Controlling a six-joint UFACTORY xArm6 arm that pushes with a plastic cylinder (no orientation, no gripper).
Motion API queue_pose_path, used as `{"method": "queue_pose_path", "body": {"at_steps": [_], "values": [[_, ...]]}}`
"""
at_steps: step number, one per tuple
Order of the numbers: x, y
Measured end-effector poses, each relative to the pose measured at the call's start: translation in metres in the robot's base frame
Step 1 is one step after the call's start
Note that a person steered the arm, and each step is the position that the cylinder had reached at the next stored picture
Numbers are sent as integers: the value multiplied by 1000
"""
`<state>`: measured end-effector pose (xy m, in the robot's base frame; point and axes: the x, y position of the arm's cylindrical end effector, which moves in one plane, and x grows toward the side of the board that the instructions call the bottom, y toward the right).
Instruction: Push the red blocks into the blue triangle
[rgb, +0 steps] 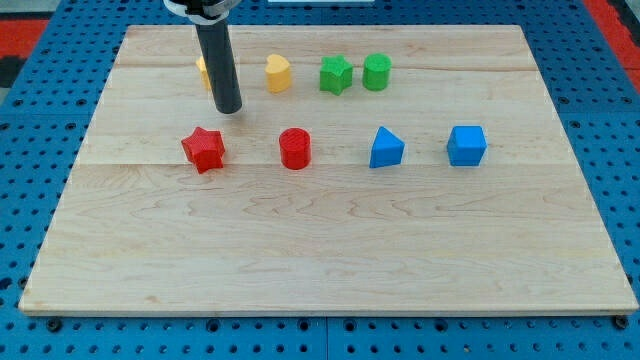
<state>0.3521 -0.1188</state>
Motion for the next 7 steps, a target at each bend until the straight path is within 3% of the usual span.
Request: {"method": "queue_pose_path", "body": {"at_steps": [4,6,7], "values": [[2,-2],[4,-74],[25,-100]]}}
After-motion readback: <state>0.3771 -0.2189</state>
